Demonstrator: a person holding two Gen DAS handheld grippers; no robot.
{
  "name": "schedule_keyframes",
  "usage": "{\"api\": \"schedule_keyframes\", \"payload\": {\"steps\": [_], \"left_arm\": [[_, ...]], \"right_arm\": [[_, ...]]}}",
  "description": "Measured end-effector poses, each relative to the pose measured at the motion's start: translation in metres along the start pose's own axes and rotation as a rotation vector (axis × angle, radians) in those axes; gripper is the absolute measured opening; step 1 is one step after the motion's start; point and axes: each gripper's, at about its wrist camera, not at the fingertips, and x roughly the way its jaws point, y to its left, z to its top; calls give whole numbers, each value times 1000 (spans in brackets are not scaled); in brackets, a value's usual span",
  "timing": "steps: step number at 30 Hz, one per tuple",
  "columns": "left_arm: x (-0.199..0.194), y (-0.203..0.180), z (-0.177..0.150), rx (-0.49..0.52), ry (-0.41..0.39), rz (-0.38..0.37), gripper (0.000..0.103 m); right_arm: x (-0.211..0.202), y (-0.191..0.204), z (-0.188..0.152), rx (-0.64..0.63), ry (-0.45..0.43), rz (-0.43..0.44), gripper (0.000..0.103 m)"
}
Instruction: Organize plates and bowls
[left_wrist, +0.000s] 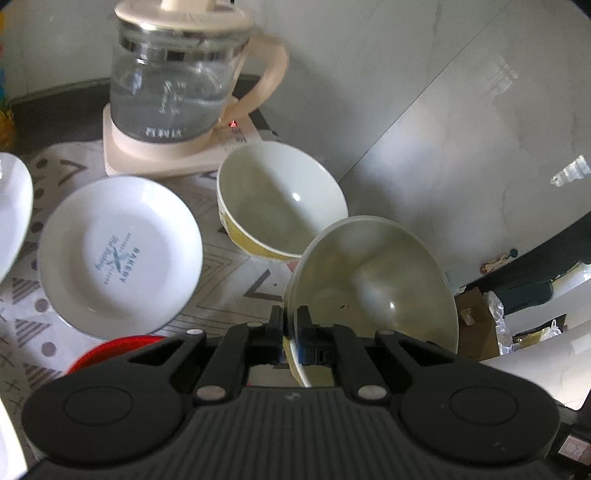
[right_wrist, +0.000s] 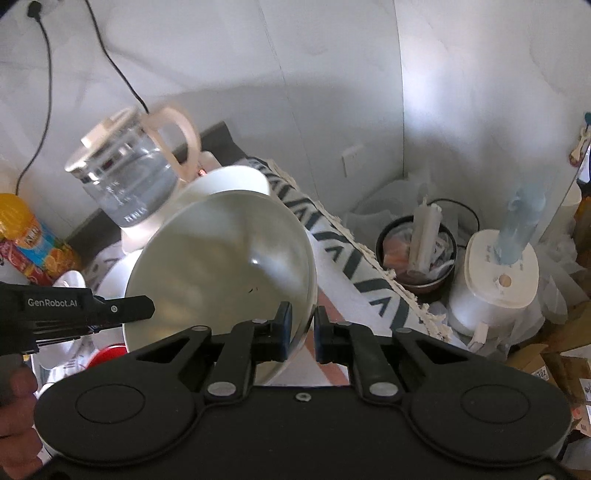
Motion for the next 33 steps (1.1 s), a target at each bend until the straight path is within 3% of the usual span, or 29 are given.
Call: {"api": "schedule_keyframes", "payload": {"steps": [17, 33], "left_arm": [[-56, 43, -11, 5, -39, -12, 5], [-79, 90, -31, 1, 7, -6, 5]], "right_arm": [[-30, 56, -25, -21, -50, 5, 12], [-35, 101, -62, -28, -35, -16, 12]]}}
